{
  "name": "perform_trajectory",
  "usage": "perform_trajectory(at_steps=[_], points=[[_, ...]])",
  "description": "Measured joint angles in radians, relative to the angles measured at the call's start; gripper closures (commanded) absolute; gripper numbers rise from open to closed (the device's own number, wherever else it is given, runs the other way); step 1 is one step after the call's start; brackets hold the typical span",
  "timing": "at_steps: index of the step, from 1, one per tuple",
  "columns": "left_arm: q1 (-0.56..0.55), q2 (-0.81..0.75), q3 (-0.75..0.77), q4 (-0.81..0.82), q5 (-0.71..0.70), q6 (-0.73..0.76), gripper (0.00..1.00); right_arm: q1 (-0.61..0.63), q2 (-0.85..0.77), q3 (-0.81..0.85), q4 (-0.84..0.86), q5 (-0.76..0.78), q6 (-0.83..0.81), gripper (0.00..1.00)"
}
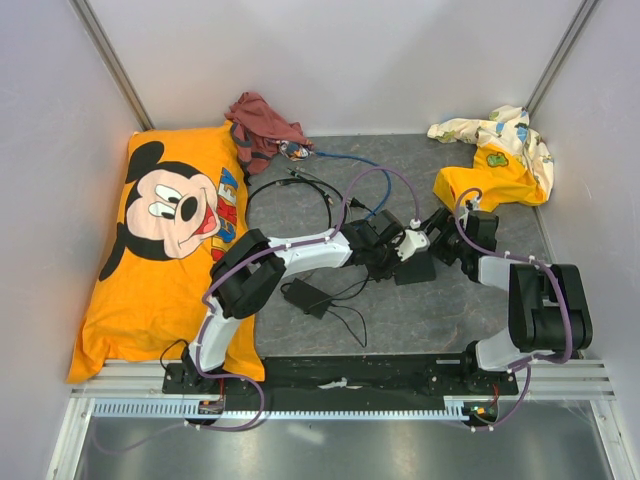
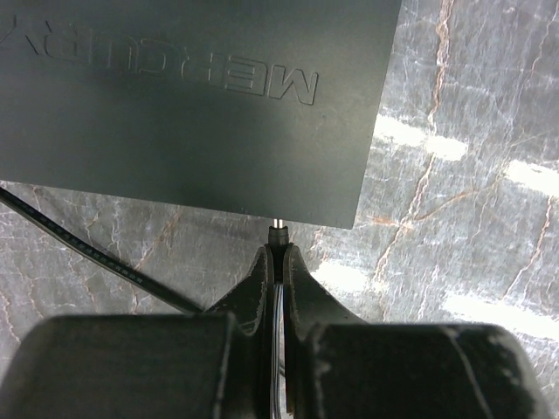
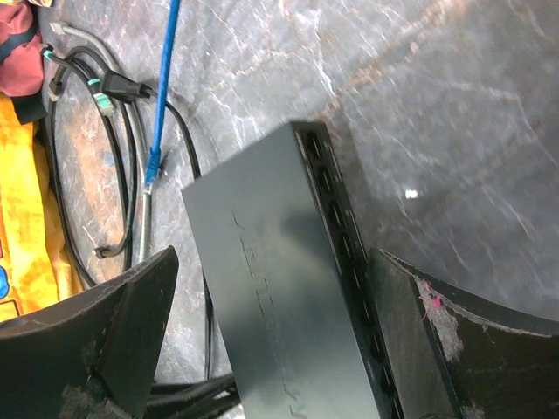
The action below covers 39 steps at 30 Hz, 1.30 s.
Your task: Insert the plug into the switch port
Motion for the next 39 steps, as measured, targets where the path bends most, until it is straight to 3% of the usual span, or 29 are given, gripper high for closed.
perform_trajectory(at_steps=[20,26,39], points=[[0.0,0.004,-0.002,0.019,0.029,-0.082,0.99,-0.002,-0.078,-0.094,0.041,-0.006,0.01,0.02],[-0.005,0.005,0.003,-0.013,0.074,-0.082,0.99,0.055,-0.078,-0.095,0.048,0.006,0.008,0.02],[-0.04,0.019,0.037,-0.072,0.025,-0.136,0.98,0.117,-0.231,-0.213,0.054,0.168,0.096,0.02]])
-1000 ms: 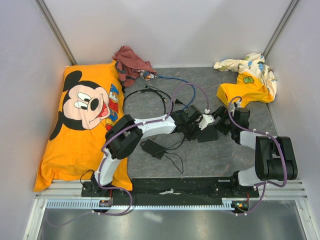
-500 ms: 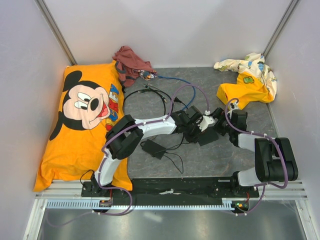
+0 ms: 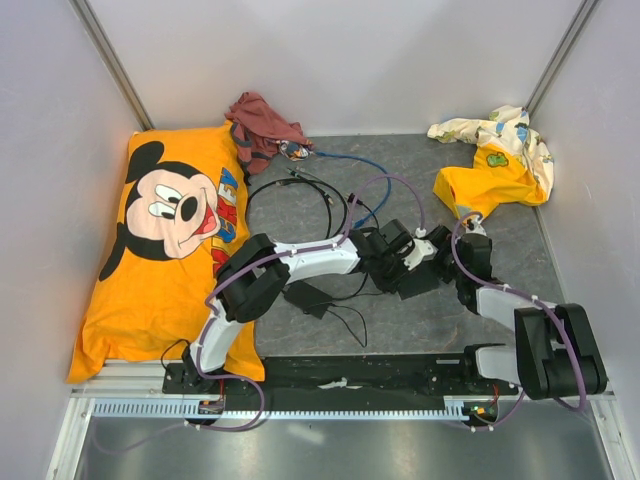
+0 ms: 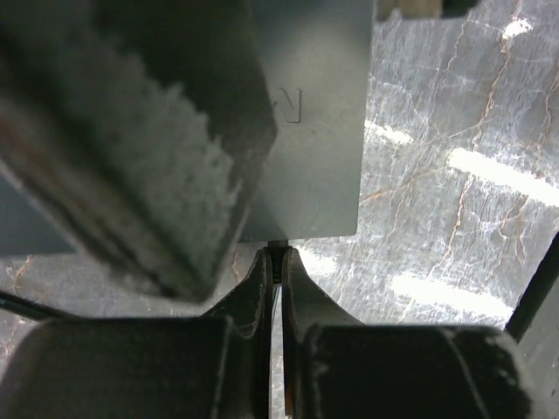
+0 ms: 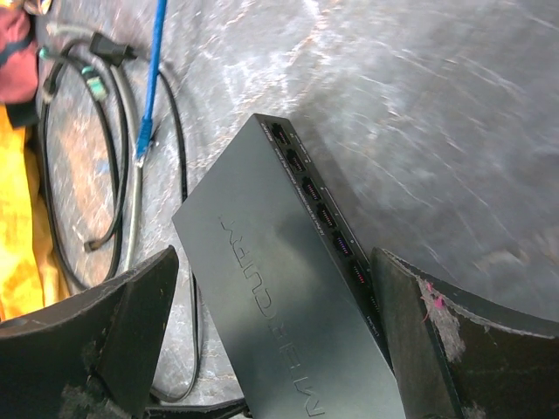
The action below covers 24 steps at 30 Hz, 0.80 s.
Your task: Insert the plug into the switch port
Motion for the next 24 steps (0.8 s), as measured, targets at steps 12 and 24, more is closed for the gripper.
perform_trajectory(at_steps=[12,24], points=[[-0.01,-0.015,-0.018,0.022,-0.035,-0.054,0.98,0.002,-0.049,-0.059,0.041,0.049,0.072,0.02],[0.015,-0.063,-0.117,0.128,-0.09,-0.086,0.62,0.001,-0.082,-0.008,-0.112,0.05,0.037,0.02]])
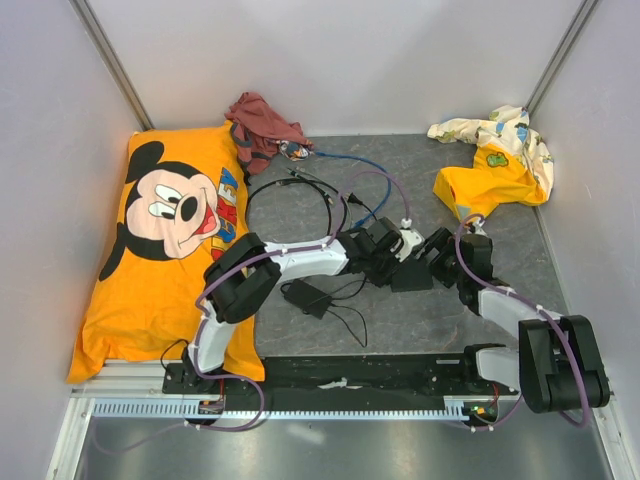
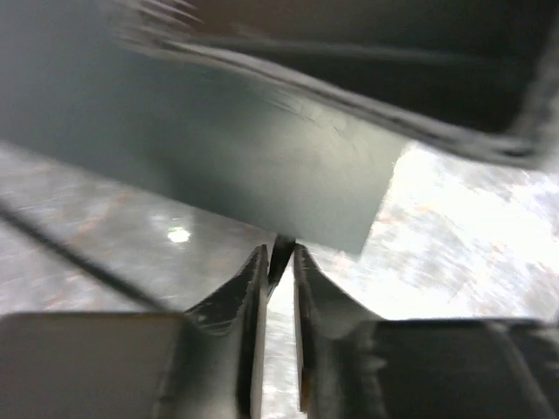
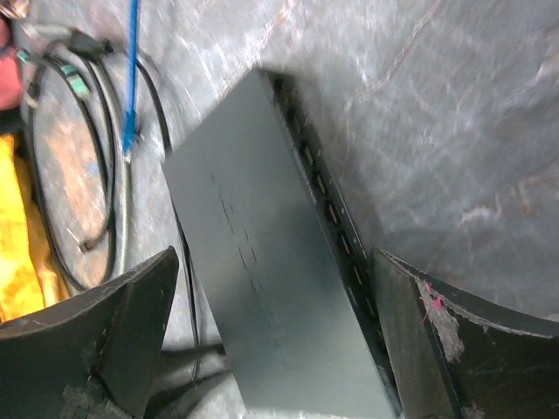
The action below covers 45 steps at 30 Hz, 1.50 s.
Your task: Insert the plug into the switch port
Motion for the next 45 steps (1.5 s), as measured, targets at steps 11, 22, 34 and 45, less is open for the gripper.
perform_trajectory(at_steps=[11,22,34,45], points=[[0.04,-0.28,-0.207,0.126,-0.242,-0.042,0.26,0.004,-0.001,0.131,-0.298,0.021,-0.114,0.02],[0.039,-0.564,-0.428,-0.079,-0.441,-0.34,0.2,0.019,0.05,0.246,-0.396,0.081,-0.23,0.02],[0.04,-0.634,-0.576,-0.264,-0.453,-0.504,0.21,0.172,0.234,0.364,-0.416,0.134,-0.305,0.02],[0.283,-0.528,-0.505,-0.323,-0.572,-0.524,0.21,0.529,0.275,0.371,-0.315,0.193,-0.108,0.02]])
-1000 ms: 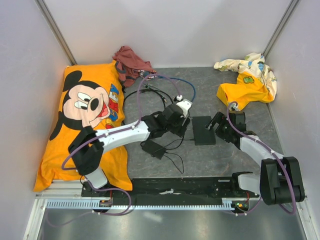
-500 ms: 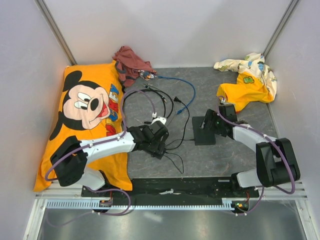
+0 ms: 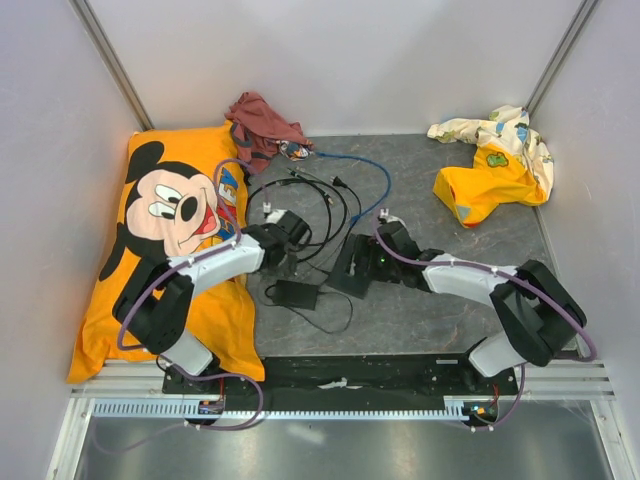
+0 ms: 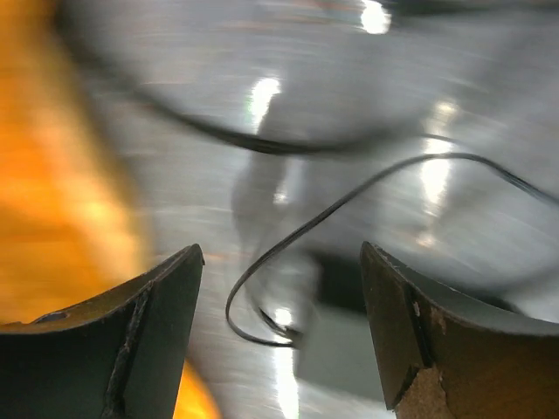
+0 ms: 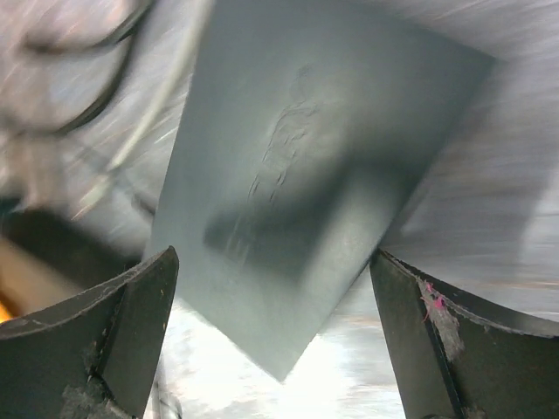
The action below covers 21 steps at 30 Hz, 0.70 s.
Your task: Insert the plug into the switch port
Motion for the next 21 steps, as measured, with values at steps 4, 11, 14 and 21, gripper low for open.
perform_trajectory(at_steps=[4,11,14,21], points=[[0.12,0.005,0.004,-0.076,-0.08,0.021,0.21,0.106,0.064,0.067,0.006,-0.051,0.048,0.02],[0.114,-0.174,0.079,-0.111,-0.099,0.121,0.2,0.084,0.07,0.218,-0.113,-0.002,-0.09,0.02],[0.114,-0.307,0.106,-0.095,-0.081,0.194,0.2,-0.006,0.066,0.278,-0.136,0.011,-0.208,0.02],[0.114,-0.56,0.056,0.047,-0.065,0.385,0.2,-0.169,0.147,0.487,-0.164,-0.002,-0.527,0.05]])
